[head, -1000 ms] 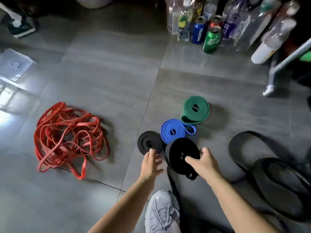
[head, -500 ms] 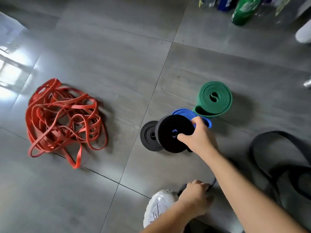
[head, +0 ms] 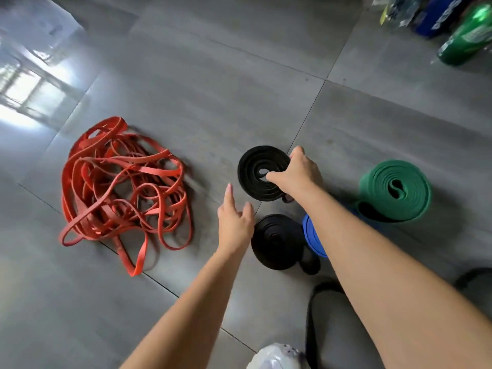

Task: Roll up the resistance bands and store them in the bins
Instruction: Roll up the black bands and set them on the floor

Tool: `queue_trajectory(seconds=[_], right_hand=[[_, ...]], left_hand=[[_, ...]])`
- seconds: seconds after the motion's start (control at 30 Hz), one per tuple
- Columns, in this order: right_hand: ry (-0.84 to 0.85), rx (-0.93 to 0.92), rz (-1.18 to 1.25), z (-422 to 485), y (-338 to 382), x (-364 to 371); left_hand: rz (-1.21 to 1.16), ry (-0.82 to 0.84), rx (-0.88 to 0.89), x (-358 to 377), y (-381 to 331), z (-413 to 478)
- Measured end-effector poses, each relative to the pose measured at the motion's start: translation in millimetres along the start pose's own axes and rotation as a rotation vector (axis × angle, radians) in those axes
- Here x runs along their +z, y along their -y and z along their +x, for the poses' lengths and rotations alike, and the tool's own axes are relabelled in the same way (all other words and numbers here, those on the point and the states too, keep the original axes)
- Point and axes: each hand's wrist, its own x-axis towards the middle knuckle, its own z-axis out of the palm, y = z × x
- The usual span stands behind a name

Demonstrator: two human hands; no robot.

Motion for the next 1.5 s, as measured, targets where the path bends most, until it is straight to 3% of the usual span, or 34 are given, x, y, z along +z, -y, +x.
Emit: queue_trajectory(seconds=[0.07,0.13,0.23,0.33,0.5,0.83,0.9,1.07,1.3,1.5], right_hand=[[0.000,0.011,-0.034,3.5,-3.6,7.2],[0.017,0.023,-0.045,5.6,-4.0,11.9],[0.086,0.086,0.048,4.7,-4.1,18.0],[0.119,0.109,0.172,1.5,-11.9,19.1],[0.275,0.261,0.560,4.9,-29.6,7.7],[0.244,0.317,0.960,-5.9,-26.5,15.6],[0.248,0.295,0.917,-9.5,-26.9,20.8],[0.265,0.143,0.512,-15.6,-34.5,17.0],[0.391,0.232,0.668,-27.8,-39.7,0.5],[0.185,0.147,0.774,-56.3,-66.3,-16.9]], left_hand=[[-0.135,0.164,-0.077,1.6,-7.1,13.7],[-0.256,0.213,-0.171,1.0,-11.9,19.4],[-0.195,0.140,-0.236,-3.8,-16.0,28.9],[-0.107,0.178,-0.230,-6.8,-18.9,32.9],[-0.155,0.162,-0.195,-3.2,-16.3,30.9],[-0.135,0.100,-0.094,-7.4,-28.6,49.6],[-0.052,0.132,-0.096,-10.2,-29.0,53.1],[-0.062,0.167,-0.197,-8.0,-19.6,41.9],[-0.152,0.238,-0.278,-1.9,-13.0,30.5],[-0.159,0.264,-0.276,-7.8,-4.1,18.7]])
